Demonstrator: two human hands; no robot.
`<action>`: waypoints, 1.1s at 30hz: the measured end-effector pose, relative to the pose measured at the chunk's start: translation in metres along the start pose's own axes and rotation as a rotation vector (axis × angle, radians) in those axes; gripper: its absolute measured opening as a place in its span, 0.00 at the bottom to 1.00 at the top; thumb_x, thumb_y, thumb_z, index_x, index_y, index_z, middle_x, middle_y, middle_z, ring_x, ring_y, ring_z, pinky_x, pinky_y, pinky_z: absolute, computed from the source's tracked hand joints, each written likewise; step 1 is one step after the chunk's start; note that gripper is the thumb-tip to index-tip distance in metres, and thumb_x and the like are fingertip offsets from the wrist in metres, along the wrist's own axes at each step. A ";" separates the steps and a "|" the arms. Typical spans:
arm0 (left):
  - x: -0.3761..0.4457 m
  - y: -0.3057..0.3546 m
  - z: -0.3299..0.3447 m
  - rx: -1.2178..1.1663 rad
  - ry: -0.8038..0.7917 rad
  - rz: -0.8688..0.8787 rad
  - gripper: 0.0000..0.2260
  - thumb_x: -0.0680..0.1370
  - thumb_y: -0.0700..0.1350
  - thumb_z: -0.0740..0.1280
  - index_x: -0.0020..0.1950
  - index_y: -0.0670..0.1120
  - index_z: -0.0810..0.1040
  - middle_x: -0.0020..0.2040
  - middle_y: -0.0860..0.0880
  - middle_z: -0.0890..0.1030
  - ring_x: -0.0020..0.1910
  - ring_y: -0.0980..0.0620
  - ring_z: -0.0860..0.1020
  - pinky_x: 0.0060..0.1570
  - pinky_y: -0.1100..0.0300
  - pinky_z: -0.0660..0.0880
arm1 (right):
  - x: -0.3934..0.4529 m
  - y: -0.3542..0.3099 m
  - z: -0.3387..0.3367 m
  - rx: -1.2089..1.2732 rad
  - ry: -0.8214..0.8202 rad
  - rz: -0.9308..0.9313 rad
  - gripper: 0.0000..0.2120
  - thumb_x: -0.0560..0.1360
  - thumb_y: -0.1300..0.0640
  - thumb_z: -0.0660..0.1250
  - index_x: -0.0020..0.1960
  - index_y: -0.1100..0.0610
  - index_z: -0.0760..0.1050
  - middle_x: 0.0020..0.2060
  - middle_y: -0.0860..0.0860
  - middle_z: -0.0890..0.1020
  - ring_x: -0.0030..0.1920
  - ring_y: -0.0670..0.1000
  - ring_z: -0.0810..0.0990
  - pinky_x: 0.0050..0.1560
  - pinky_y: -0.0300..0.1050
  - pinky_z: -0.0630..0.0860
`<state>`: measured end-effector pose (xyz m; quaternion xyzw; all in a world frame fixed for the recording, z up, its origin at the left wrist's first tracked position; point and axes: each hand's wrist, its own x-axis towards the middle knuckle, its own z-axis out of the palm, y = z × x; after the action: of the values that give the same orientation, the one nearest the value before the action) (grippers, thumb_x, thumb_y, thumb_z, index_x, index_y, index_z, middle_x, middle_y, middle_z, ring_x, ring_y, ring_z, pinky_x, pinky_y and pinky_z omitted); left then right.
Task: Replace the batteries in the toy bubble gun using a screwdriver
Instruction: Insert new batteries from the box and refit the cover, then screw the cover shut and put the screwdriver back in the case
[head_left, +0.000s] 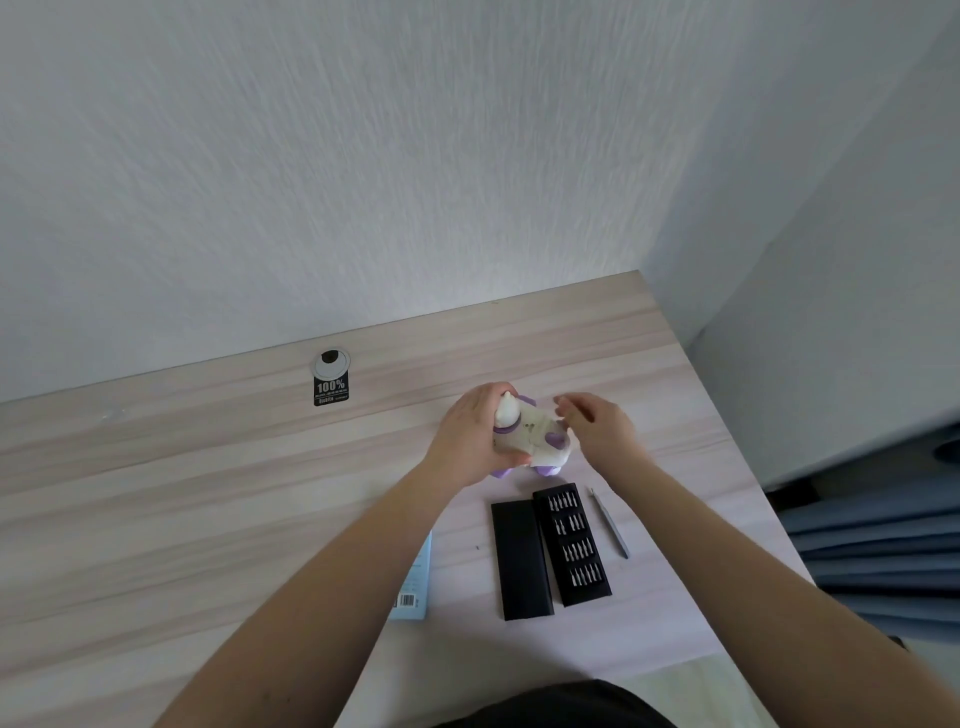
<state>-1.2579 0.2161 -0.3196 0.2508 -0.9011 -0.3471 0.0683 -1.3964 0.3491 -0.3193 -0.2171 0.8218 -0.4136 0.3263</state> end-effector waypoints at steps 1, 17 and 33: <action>-0.001 0.001 -0.001 -0.006 0.008 0.011 0.30 0.60 0.46 0.79 0.58 0.51 0.71 0.48 0.71 0.70 0.53 0.53 0.74 0.51 0.61 0.67 | -0.001 0.006 -0.002 -0.002 0.060 0.004 0.10 0.79 0.53 0.61 0.57 0.53 0.78 0.47 0.48 0.83 0.49 0.49 0.80 0.46 0.41 0.73; -0.010 0.002 0.011 0.032 0.204 0.088 0.30 0.66 0.46 0.79 0.65 0.44 0.73 0.56 0.49 0.78 0.55 0.47 0.75 0.56 0.53 0.72 | -0.054 0.141 0.001 -0.355 0.110 0.176 0.12 0.77 0.51 0.65 0.57 0.56 0.76 0.50 0.51 0.78 0.48 0.52 0.77 0.47 0.45 0.75; -0.042 0.048 0.001 -0.041 0.391 0.174 0.26 0.71 0.50 0.71 0.67 0.44 0.71 0.59 0.61 0.69 0.58 0.54 0.71 0.62 0.63 0.66 | -0.064 0.155 0.016 -0.471 0.208 0.045 0.05 0.77 0.58 0.66 0.50 0.60 0.78 0.45 0.54 0.78 0.47 0.55 0.74 0.44 0.46 0.70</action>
<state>-1.2415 0.2680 -0.2864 0.2334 -0.8815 -0.3031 0.2768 -1.3541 0.4675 -0.4310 -0.2248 0.9292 -0.2237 0.1896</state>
